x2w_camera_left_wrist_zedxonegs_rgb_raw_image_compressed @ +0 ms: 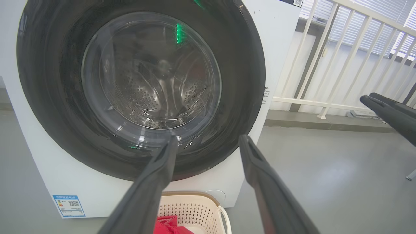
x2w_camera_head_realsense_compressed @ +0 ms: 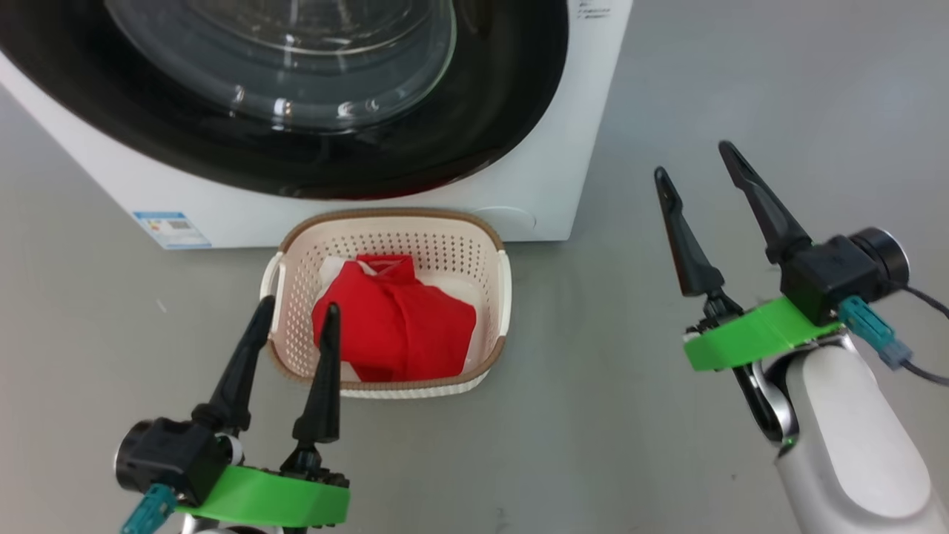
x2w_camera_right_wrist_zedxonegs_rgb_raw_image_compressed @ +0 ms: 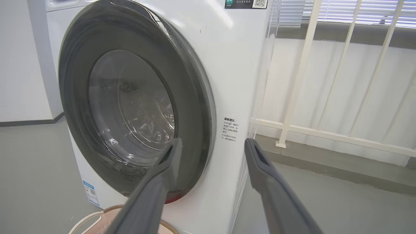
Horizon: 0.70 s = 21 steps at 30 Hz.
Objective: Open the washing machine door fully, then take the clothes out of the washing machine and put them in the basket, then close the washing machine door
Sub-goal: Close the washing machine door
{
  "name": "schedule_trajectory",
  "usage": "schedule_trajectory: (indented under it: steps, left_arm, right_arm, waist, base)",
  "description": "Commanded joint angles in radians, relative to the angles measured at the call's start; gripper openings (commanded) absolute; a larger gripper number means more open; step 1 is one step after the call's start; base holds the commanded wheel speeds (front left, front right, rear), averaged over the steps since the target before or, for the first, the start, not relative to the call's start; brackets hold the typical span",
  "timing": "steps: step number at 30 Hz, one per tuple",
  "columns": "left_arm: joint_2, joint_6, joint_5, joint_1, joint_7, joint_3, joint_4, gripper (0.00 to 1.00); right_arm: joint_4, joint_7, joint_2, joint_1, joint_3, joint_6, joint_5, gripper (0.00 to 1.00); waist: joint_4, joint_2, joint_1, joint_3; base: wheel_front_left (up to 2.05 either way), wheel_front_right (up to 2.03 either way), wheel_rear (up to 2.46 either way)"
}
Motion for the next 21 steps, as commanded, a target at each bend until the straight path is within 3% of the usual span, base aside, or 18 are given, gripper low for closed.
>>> schedule_trajectory:
  steps: [1,21]
  left_arm:
    - [0.009,0.010,0.010,0.007,-0.012,0.052,-0.021,1.00]
    - [-0.024,-0.012,0.094,0.106,-0.012,0.166,-0.039,1.00]
  right_arm:
    - [-0.047,0.001,0.010,0.034,-0.004,-0.004,0.003,1.00]
    - [-0.127,0.001,0.010,0.261,-0.084,-0.004,0.042,1.00]
  waist:
    - [-0.034,-0.0001,0.0000,-0.036]
    - [-0.072,-0.0001,0.0000,-0.136]
  base:
    - [0.00,0.00,0.00]
    - [0.00,0.00,0.00]
